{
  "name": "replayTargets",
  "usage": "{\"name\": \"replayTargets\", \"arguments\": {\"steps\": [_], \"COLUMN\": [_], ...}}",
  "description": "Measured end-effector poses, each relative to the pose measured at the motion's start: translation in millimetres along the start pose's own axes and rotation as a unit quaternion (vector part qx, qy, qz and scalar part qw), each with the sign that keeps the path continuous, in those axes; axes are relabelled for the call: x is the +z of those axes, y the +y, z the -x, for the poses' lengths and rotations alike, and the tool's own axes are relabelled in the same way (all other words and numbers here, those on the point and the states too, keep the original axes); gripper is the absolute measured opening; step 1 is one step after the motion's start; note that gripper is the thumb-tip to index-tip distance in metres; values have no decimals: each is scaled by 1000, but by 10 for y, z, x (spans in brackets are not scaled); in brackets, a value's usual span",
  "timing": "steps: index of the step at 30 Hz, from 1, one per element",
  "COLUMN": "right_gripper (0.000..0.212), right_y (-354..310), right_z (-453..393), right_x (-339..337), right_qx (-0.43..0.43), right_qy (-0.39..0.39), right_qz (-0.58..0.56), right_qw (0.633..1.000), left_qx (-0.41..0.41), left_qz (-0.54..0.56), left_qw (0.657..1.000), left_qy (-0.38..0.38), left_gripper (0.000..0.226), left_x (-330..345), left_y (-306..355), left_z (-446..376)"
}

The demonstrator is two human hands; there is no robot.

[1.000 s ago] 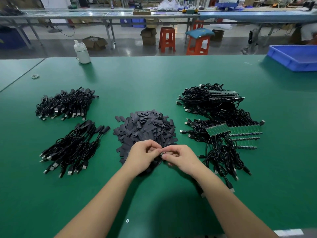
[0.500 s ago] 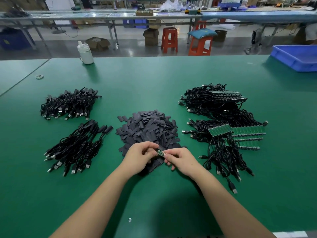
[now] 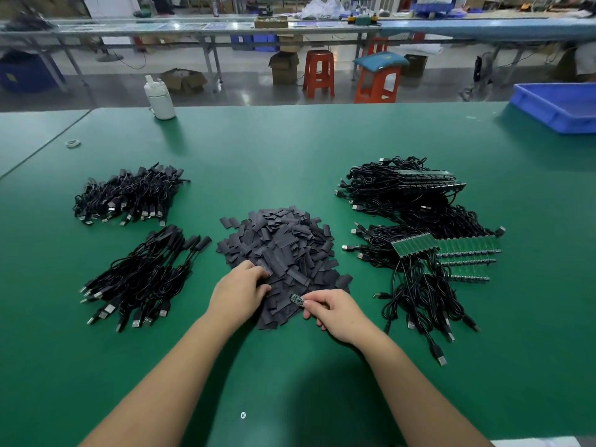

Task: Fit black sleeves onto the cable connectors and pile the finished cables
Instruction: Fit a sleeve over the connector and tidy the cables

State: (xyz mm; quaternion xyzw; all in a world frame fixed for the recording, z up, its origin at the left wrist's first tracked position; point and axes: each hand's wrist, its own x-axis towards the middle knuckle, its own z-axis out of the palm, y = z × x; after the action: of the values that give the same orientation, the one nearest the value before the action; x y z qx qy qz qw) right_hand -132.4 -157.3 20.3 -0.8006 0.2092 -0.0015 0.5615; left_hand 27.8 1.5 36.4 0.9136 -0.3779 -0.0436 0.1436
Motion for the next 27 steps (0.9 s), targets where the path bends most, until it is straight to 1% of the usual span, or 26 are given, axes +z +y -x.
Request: {"name": "replayTargets", "arguments": {"steps": [3, 8, 11, 15, 18, 20, 22, 24, 26, 27], "right_gripper": [19, 21, 20, 18, 18, 18, 19, 20, 20, 20], "right_y": [1, 26, 40, 56, 73, 87, 94, 91, 89, 86], "right_z": [-13, -31, -47, -67, -82, -87, -86, -78, -82, -78], "right_x": [-1, -2, 5, 12, 9, 10, 14, 11, 16, 1], "right_qx": [-2, -4, -4, -4, -4, -2, -3, -7, -10, -9], "right_qy": [-8, -12, -10, -7, -9, -10, -12, -17, -26, -29], "right_qz": [14, 24, 29, 27, 27, 30, 35, 37, 42, 40], "right_qw": [1000, 1000, 1000, 1000, 1000, 999, 999, 999, 999, 999], "left_qx": [14, 29, 40, 54, 71, 60, 36, 21, 2, -10], "left_qz": [-32, -43, -47, -28, -17, 23, 122, 215, 277, 300], "left_qw": [999, 998, 998, 996, 992, 989, 980, 964, 950, 943], "left_qy": [8, 19, 20, 57, 102, 130, 152, 154, 145, 142], "left_gripper": [22, 34, 31, 23, 20, 17, 17, 27, 35, 36], "left_x": [10, 14, 5, -38, -114, -131, -81, 32, 193, 253], "left_y": [-17, 6, 55, 101, 143, 166, 179, 222, 280, 320], "left_z": [-11, -30, -37, 0, 46, 109, 241, 421, 580, 635]}}
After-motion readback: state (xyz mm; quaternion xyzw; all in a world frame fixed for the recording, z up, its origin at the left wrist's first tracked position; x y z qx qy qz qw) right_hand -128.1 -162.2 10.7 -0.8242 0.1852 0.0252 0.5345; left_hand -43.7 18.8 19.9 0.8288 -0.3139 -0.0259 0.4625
